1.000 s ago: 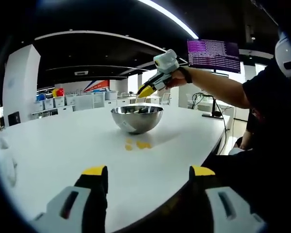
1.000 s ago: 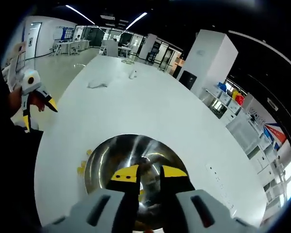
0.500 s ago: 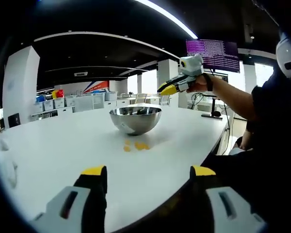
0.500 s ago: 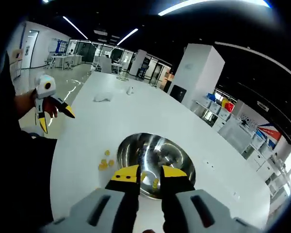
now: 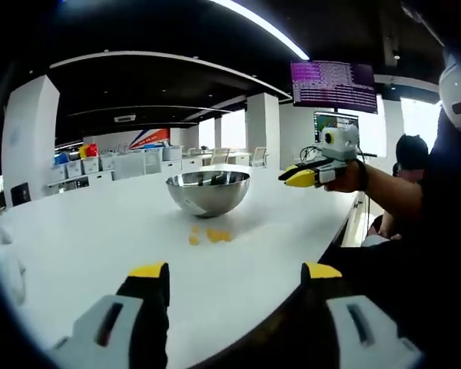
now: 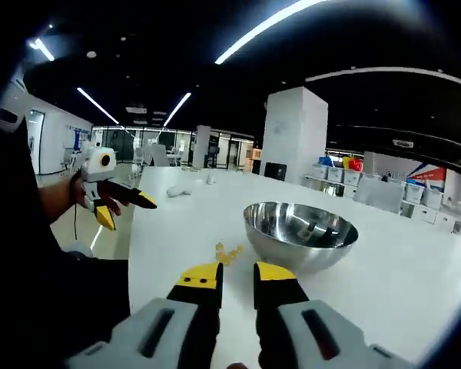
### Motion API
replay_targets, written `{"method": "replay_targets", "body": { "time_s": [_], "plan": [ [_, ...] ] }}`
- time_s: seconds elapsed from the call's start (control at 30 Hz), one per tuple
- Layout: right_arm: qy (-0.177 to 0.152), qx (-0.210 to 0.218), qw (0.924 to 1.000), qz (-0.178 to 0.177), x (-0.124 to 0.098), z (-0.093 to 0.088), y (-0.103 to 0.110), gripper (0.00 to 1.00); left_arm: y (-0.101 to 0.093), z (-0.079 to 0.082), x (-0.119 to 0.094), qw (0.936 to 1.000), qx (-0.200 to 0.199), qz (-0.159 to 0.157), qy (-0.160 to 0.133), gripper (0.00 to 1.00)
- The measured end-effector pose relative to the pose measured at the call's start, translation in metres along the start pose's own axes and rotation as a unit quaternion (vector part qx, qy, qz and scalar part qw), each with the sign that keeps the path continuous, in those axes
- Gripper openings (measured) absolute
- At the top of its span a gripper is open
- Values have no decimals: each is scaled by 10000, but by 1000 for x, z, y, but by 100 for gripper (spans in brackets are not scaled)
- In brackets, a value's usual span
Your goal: Pick up the QQ candy scattered on the table and place it into the stainless steel bowl on the table
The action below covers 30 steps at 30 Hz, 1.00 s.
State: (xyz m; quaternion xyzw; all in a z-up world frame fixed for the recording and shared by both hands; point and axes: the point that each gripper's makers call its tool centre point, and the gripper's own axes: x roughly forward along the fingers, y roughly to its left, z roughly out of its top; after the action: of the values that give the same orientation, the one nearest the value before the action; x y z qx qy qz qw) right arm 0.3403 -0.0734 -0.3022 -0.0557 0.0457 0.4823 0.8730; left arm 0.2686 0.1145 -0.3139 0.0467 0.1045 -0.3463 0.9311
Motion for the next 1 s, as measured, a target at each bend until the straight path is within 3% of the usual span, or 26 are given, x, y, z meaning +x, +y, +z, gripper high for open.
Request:
{"method": "replay_targets", "body": {
  "time_s": [0.2,0.5,0.73,1.0],
  "plan": [
    [226,60,9997,18,-7,-27,12,17,2,1,0,10000,10,66,14,68],
    [138,17,9999,-22,0,-16,14,17,1,5,2,10000,19,62,-38,68],
    [552,-240,9982,74,28,-31,24,18,5,1,-5,9999,-32,123,-50,68],
    [848,-292,9957,249,85,-39,31,18,10,-3,-11,9998,-82,153,-75,67]
  ]
}}
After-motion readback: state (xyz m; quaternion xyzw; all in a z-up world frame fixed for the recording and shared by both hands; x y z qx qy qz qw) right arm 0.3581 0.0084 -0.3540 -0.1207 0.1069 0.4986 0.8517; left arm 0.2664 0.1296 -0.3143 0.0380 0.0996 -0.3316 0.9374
